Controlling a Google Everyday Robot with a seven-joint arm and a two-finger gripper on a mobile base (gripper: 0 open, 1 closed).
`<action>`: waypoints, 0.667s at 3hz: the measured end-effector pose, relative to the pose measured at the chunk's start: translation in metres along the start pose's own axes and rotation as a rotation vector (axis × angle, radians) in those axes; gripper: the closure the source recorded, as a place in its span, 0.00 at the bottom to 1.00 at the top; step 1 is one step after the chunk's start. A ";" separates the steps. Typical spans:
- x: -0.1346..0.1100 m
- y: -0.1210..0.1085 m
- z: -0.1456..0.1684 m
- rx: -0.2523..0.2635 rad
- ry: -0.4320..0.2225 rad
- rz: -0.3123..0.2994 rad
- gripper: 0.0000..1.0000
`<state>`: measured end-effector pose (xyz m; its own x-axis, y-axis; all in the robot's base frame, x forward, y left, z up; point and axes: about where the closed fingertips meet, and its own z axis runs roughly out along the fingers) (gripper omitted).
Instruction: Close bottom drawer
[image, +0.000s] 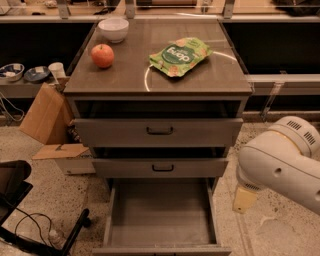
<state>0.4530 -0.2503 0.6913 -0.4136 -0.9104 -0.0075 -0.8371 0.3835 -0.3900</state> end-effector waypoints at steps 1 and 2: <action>0.015 0.055 0.072 -0.088 0.027 -0.009 0.00; 0.036 0.133 0.151 -0.193 0.059 -0.038 0.00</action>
Offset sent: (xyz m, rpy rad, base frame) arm -0.1104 -0.0280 -0.3148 -0.0548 0.2633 0.0164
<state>0.3805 -0.2556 0.4998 -0.3962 -0.9162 0.0598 -0.9032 0.3771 -0.2051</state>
